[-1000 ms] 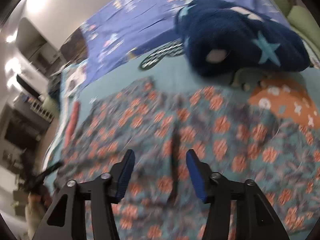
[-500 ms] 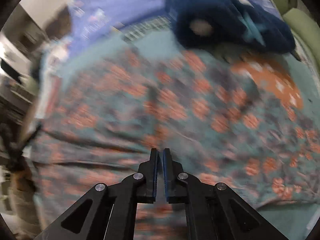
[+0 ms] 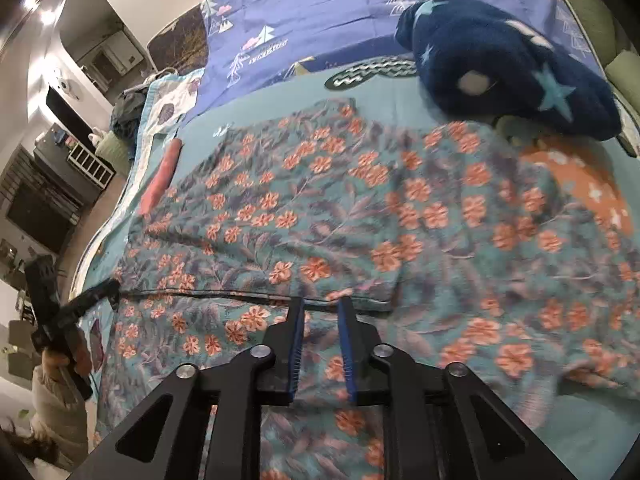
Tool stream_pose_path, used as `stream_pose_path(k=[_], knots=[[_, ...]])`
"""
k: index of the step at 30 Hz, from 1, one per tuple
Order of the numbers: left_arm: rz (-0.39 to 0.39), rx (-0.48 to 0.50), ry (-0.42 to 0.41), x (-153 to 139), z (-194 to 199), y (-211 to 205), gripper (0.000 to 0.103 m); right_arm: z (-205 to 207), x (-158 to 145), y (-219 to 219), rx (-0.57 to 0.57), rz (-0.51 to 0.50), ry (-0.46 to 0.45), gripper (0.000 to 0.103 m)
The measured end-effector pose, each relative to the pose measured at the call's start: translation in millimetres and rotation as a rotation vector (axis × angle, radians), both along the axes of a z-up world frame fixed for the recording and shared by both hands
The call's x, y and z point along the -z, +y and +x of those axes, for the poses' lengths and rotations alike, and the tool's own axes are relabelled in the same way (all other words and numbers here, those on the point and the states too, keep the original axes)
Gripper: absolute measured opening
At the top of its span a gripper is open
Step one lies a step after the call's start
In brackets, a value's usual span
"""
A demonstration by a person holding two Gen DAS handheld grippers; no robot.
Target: Fold small clothes
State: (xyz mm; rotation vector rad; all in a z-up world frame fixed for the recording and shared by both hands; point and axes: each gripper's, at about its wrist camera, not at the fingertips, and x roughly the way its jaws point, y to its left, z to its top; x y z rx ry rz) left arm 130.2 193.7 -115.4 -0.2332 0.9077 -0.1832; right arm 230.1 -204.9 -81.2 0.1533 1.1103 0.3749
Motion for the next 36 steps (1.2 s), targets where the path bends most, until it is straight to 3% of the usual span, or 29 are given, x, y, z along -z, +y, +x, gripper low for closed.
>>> stream_pose_path(k=[1,3,6,11,12,15,16,20,25,28,32,36], knots=[[-0.010,-0.013,-0.010,-1,-5,5,0.015,2,8,0,0.023,-0.025,0.028,0.020],[-0.001,-0.058,-0.002,-3,-12,12,0.013,-4,12,-6,0.047,-0.012,0.034,0.020],[0.113,-0.120,0.032,-6,-21,19,0.010,-18,1,-18,0.056,-0.014,0.006,0.021],[0.029,-0.100,-0.019,-30,-29,13,0.011,-40,-22,-65,0.176,0.011,-0.060,0.026],[0.029,-0.092,-0.030,-35,-27,7,0.017,-45,-25,-78,0.207,0.023,-0.065,0.026],[0.028,-0.025,-0.061,-48,-19,-20,0.033,-56,-30,-108,0.293,0.039,-0.068,0.026],[0.037,0.001,-0.072,-52,-16,-31,0.035,-60,-30,-120,0.331,0.042,-0.067,0.027],[0.071,0.129,-0.096,-59,-2,-86,0.036,-76,-27,-161,0.458,0.067,-0.062,0.042],[0.103,0.258,-0.080,-57,23,-148,0.036,-97,-11,-227,0.656,0.205,-0.025,0.050],[0.101,0.306,-0.067,-54,31,-174,0.036,-108,3,-261,0.779,0.271,0.001,0.056],[0.088,0.346,-0.054,-50,41,-202,0.036,-110,17,-290,0.885,0.288,0.004,0.062],[0.073,0.362,-0.036,-43,46,-217,0.037,-105,30,-316,0.986,0.366,0.001,0.062]])
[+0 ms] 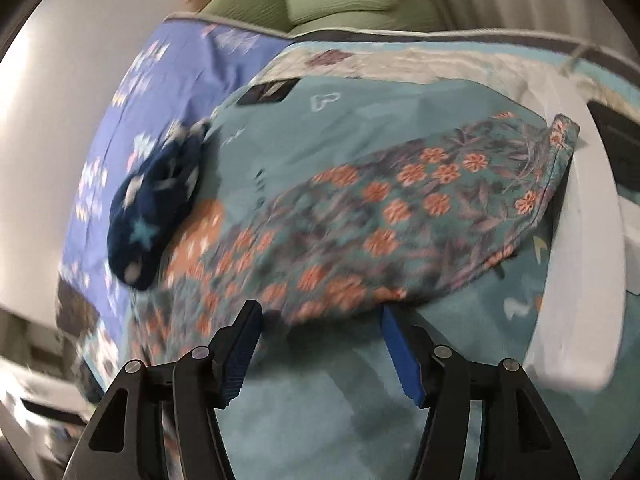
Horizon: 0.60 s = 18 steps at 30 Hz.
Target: Fold small clothes
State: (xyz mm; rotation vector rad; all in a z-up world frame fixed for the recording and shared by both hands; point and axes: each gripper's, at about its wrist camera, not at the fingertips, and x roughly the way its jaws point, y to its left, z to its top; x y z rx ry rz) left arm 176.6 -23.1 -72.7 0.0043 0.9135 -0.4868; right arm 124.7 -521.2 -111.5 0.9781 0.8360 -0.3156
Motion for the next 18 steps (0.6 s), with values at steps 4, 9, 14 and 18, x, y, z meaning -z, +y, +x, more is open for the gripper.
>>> stream_pose_path(k=[4,9,14,18], knots=[[0.005,0.002,0.012,7,3,-7,0.037,4,11,-16,0.111,0.071,0.026,0.063],[-0.006,-0.007,0.028,11,10,-8,0.037,10,7,-10,0.123,0.010,0.065,0.061],[-0.020,0.003,0.032,11,11,-8,0.037,25,-5,-5,0.081,-0.120,0.050,0.003],[-0.038,-0.024,0.038,10,14,0,0.037,39,-45,28,-0.027,-0.233,-0.087,0.003]])
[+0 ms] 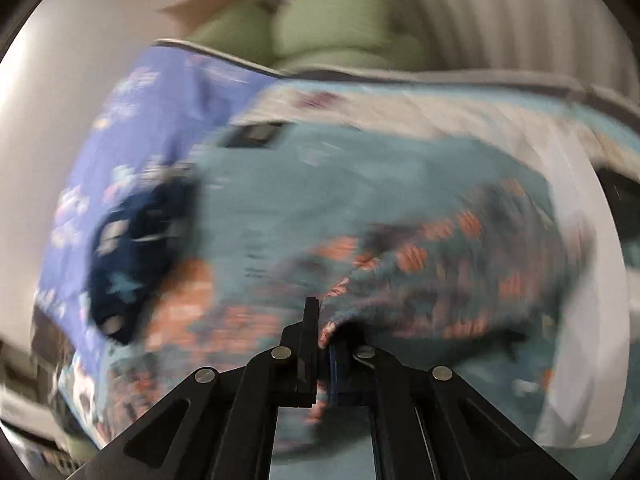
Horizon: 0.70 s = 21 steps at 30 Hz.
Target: Fold small clothes
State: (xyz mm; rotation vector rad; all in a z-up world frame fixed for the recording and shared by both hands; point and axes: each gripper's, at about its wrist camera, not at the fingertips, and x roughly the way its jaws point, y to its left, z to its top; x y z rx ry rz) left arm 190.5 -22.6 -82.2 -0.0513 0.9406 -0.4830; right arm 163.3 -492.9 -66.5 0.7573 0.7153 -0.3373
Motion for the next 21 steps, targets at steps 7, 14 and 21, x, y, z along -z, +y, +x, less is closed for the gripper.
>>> stream_pose_path(k=[7,14,21], knots=[[-0.058,-0.069,0.024,3,2,25,0.042,18,-71,184,-0.621,-0.320,-0.265,0.005],[-0.135,-0.098,0.047,5,-4,57,0.049,-15,-8,340,-1.174,-0.583,-0.097,0.011],[-0.153,-0.046,0.020,-5,-12,53,0.055,-50,8,327,-1.267,-0.550,-0.023,0.058]])
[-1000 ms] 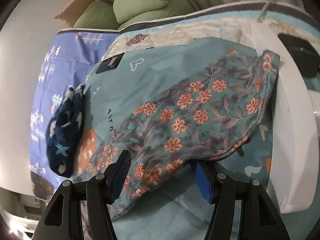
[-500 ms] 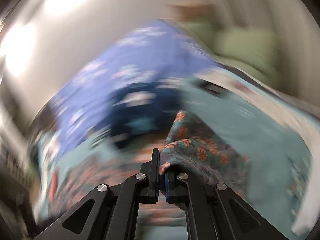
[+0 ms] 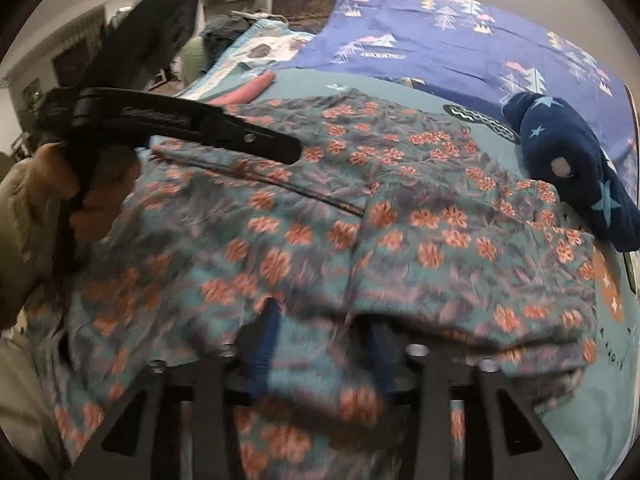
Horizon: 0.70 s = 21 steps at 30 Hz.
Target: Fold small clothes
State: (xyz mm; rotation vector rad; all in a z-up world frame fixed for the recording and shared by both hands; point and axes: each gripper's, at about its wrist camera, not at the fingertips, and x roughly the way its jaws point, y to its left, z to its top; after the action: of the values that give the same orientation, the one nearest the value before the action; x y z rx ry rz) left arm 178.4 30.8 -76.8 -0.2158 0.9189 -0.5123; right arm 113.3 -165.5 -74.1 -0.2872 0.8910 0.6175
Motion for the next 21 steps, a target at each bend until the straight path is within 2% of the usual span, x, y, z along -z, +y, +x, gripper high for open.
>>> stream_pose_path(k=[3,8,10,11,12,13,15,17,18,21], knots=[[-0.001,0.028,-0.011,-2,-2,-7,0.056,-6,-15,-30,0.060,0.105,0.024,0.060],[-0.004,0.065,-0.024,-5,-2,-20,0.056,24,-42,-106,0.351,0.316,0.065,0.060],[0.003,0.081,-0.032,-8,-2,-28,0.056,44,-43,-131,0.472,0.395,0.105,0.056],[0.009,0.092,-0.041,-10,-3,-33,0.056,55,-40,-138,0.507,0.422,0.141,0.046],[0.014,0.101,-0.049,-12,-4,-36,0.056,61,-36,-140,0.522,0.429,0.177,0.038],[0.019,0.106,-0.056,-13,-5,-39,0.056,70,-28,-140,0.550,0.421,0.238,0.036],[0.023,0.107,-0.060,-15,-6,-41,0.056,79,-14,-138,0.599,0.398,0.301,0.036],[0.023,0.102,-0.058,-14,-7,-40,0.056,84,-3,-134,0.638,0.384,0.323,0.037],[0.024,0.100,-0.055,-13,-7,-39,0.056,85,0,-133,0.649,0.396,0.331,0.041],[0.031,0.092,-0.040,-9,-4,-38,0.056,90,3,-127,0.648,0.416,0.321,0.045]])
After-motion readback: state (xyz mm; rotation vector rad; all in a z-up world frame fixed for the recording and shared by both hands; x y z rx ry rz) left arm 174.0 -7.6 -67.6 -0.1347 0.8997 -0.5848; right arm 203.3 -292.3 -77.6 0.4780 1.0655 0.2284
